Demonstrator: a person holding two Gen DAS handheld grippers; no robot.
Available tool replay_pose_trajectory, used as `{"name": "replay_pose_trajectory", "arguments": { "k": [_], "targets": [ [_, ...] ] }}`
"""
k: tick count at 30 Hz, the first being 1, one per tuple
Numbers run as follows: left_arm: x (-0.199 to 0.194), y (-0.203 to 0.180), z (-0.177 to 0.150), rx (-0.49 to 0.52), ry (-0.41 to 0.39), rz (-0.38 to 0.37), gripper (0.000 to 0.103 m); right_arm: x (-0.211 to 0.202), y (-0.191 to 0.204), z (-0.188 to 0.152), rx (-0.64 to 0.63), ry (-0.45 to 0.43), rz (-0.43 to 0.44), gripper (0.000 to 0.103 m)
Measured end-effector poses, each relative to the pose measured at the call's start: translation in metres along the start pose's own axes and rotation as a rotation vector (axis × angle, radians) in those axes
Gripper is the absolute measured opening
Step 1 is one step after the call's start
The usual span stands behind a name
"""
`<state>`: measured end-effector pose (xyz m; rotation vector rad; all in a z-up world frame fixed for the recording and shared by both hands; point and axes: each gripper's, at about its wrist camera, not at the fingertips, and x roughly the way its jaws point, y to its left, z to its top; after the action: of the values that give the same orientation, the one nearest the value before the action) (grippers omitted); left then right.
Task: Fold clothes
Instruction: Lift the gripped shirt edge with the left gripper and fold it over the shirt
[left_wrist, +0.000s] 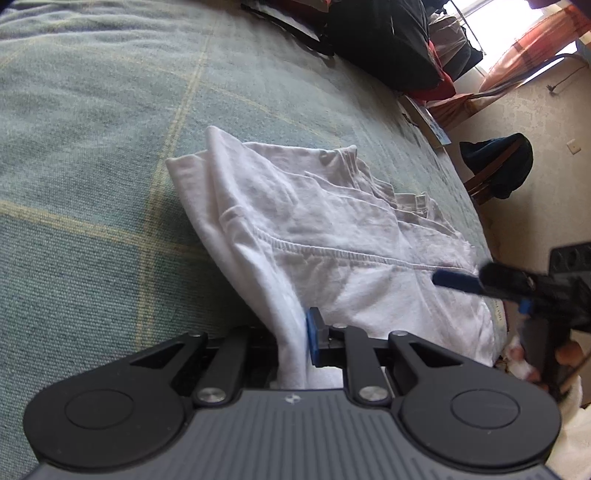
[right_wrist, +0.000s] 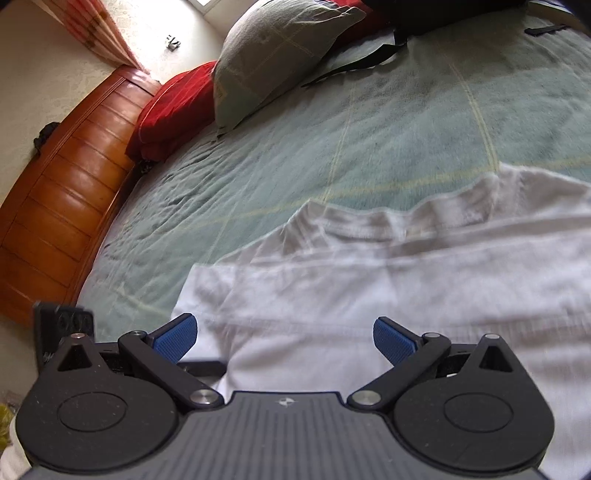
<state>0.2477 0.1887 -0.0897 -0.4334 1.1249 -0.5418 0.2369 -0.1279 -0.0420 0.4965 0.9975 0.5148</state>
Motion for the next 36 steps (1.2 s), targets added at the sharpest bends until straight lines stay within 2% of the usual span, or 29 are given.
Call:
{"name": "replay_pose_trajectory", "arguments": {
  "k": [7, 14, 19, 23, 29, 35, 36],
  "targets": [
    [0.000, -0.017, -0.008, 0.045, -0.042, 0.091, 0.016, -0.013, -0.005, -0.038, 0.078, 0.032, 0.000, 0.103],
    [0.001, -0.028, -0.012, 0.063, -0.071, 0.154, 0.016, -0.022, 0.004, -0.070, 0.064, 0.024, -0.025, 0.103],
    [0.001, -0.031, -0.012, 0.072, -0.079, 0.168, 0.017, -0.027, 0.013, -0.077, 0.044, 0.017, -0.038, 0.103],
    [0.001, -0.030, -0.015, 0.065, -0.090, 0.168, 0.017, -0.022, 0.011, -0.070, 0.061, 0.013, -0.033, 0.103],
    [0.000, -0.031, -0.015, 0.044, -0.093, 0.176, 0.016, -0.024, 0.005, -0.084, 0.097, 0.088, 0.023, 0.103],
    [-0.006, -0.040, -0.011, 0.050, -0.072, 0.211, 0.017, -0.044, -0.003, -0.079, 0.097, 0.046, 0.065, 0.103],
    [-0.007, -0.041, -0.011, 0.043, -0.066, 0.212, 0.012, -0.045, -0.005, -0.078, 0.093, 0.045, 0.074, 0.103]
  ]
}}
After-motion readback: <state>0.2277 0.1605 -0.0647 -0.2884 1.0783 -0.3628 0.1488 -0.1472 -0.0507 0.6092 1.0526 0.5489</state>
